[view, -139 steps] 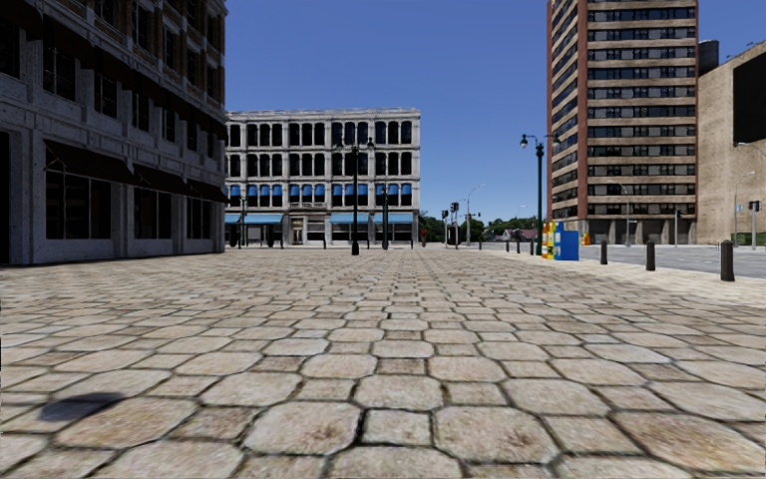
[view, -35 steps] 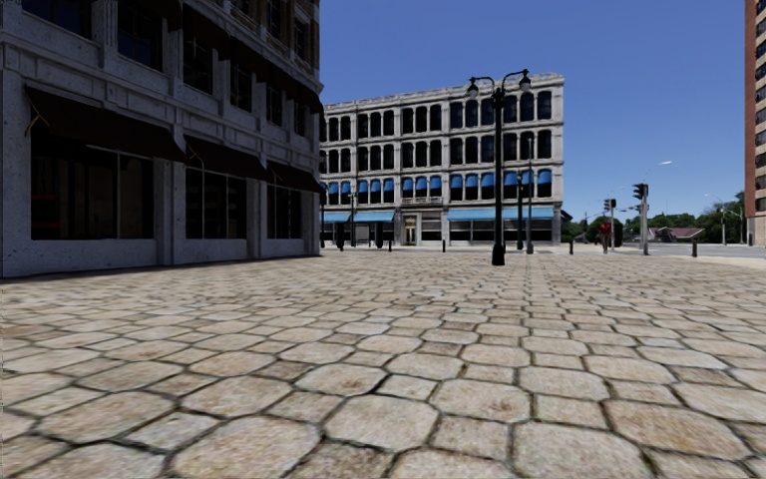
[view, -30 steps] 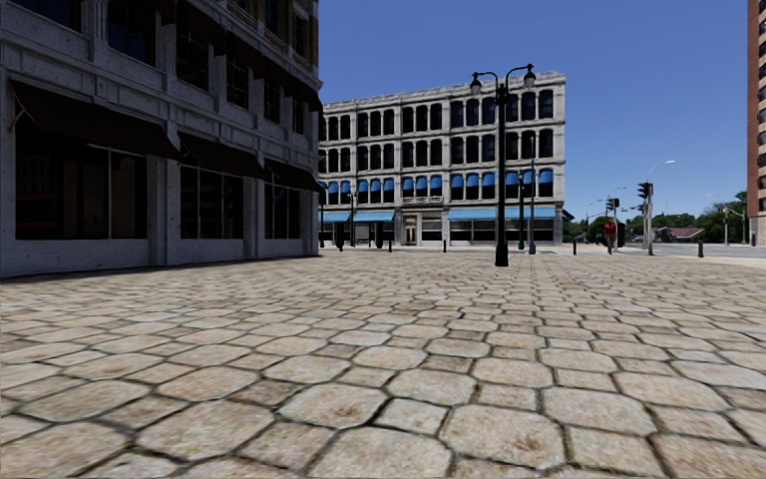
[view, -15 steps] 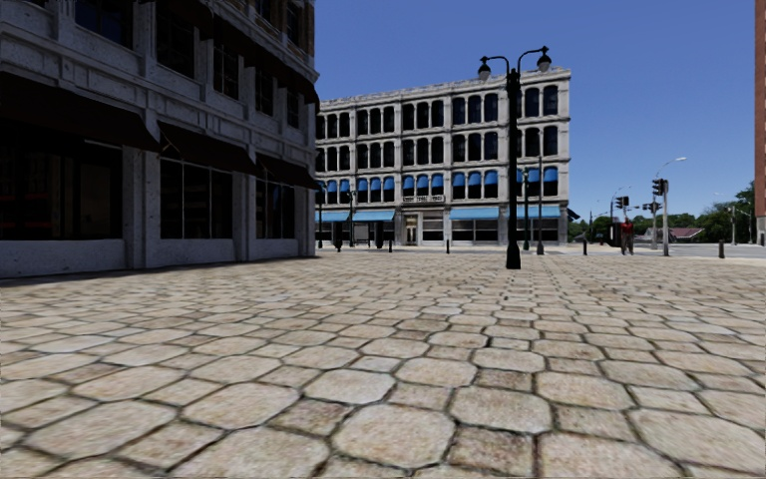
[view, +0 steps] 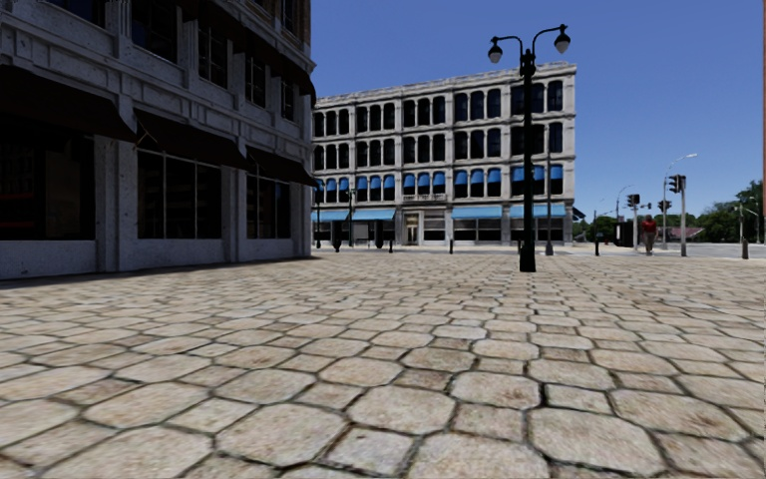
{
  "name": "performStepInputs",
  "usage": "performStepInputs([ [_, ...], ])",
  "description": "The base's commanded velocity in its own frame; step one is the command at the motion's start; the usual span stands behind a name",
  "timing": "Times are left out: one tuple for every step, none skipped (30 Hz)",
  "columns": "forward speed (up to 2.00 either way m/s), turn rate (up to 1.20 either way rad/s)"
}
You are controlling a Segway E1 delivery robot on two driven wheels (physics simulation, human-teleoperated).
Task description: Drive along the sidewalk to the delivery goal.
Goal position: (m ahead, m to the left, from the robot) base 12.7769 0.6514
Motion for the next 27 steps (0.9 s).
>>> performStepInputs([
  [2.00,0.00],
  [2.00,0.00],
  [2.00,0.00],
  [2.00,0.00],
  [2.00,0.00],
  [2.00,0.00],
  [2.00,0.00],
  [2.00,0.00],
  [2.00,0.00],
  [2.00,0.00],
  [2.00,0.00],
  [2.00,0.00],
  [2.00,0.00],
  [2.00,0.00],
  [2.00,0.00],
  [2.00,0.00],
  [2.00,0.00],
  [2.00,0.00],
  [2.00,0.00],
  [2.00,0.00],
  [2.00,0.00],
  [2.00,0.00],
  [2.00,0.00],
  [2.00,0.00],
  [2.00,0.00],
  [2.00,0.00],
  [2.00,0.00],
])
